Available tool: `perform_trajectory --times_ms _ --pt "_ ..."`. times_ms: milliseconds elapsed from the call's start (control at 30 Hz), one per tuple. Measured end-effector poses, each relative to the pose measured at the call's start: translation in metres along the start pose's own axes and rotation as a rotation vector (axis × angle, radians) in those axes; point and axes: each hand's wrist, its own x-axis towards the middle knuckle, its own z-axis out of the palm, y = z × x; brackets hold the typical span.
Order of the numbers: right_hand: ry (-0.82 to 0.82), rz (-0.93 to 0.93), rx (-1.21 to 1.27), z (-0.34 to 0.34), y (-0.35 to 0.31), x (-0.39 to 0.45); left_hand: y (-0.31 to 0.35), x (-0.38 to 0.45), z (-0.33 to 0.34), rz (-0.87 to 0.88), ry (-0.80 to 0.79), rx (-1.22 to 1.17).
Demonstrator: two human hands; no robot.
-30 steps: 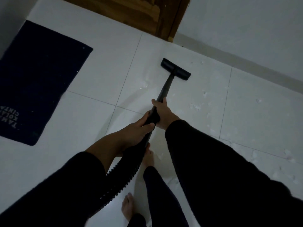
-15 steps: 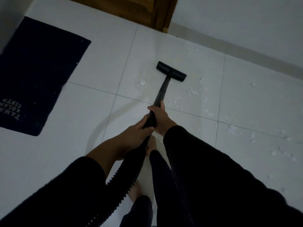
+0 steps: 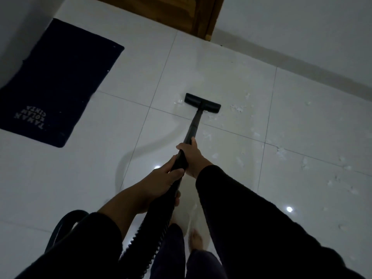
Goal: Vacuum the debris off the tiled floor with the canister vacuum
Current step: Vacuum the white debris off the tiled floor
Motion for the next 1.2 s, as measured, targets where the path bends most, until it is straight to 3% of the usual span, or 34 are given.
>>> perform_trajectory --times_ms 667,1200 --pt "-0.085 0.023 -0.039 -0.066 0.061 -0.067 -0.065 -0.056 0.083 -0.051 0.061 -0.031" --pt "-0.092 0.089 -0.036 -0.071 0.123 -0.113 -0.122 -0.095 0.094 -0.128 0.1 -0.081"
